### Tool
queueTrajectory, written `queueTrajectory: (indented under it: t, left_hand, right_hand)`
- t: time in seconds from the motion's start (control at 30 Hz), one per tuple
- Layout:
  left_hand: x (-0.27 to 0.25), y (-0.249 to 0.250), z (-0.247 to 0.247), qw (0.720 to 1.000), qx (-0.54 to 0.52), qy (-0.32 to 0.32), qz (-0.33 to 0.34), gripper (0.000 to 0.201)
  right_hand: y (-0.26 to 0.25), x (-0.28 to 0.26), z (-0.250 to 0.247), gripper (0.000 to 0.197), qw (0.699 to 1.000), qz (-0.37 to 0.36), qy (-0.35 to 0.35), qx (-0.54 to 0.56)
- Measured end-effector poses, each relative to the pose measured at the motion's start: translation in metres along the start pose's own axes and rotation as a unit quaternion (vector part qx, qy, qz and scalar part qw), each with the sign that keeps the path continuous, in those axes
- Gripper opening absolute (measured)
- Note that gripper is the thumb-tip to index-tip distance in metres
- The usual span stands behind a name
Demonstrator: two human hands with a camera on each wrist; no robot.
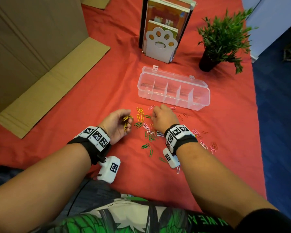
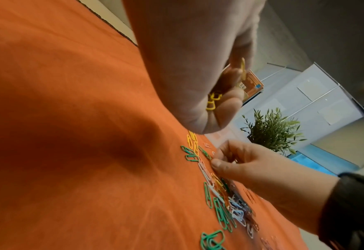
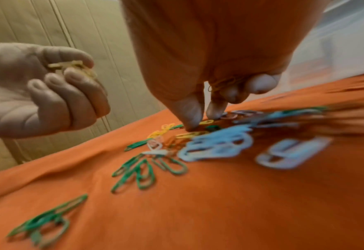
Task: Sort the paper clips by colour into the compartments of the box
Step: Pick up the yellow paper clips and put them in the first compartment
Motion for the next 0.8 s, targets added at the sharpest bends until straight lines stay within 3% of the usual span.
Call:
queueTrajectory:
  t: [0.1,0.17,0.3,0.43,0.53,0.8]
  left_hand:
    - [0.012,-0.004,0.002,0.992,0.093,0.069,0.054,0.034]
    - [0.019,-0.006,0.002,0.989,0.105,0.080,0.060,0.031]
    - [0.023,-0.002,0.008,0.999,0.032,0.035,0.021,0.017]
    - [0.021,0.004,0.015,0.997,-0.066,-0.024,-0.033,0.039]
    - [0.021,0.007,0.018,0.994,-0.083,-0.059,-0.042,0.054]
    - [0.025,0.005,0.009,0.995,-0.053,-0.059,-0.057,0.065]
  right_hand:
    - [0.023,-0.014,0.000,0.016,0.998,0.049,-0.027,0.020]
    - [0.034,-0.022,-0.003,0.014,0.996,0.076,-0.038,0.026]
    - [0.041,-0.032,-0.007,0.016,0.995,0.092,-0.020,0.045]
    - [0.028,-0.031,-0.007,0.016,0.995,0.054,0.006,0.079]
    - [0.017,-0.031,0.001,0.015,0.997,0.023,0.004,0.072]
    - [0.009,-0.034,0.006,0.016,0.999,-0.004,0.035,0.039]
Point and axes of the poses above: each hand's wrist, its own x-axis towards the middle knuckle, its own z-axis out of the palm, y = z × x, the point moved 2 cm from there along x, towards the middle knuckle, and after that the axes turned 5 degrees about -z, right-handed, at the moved point
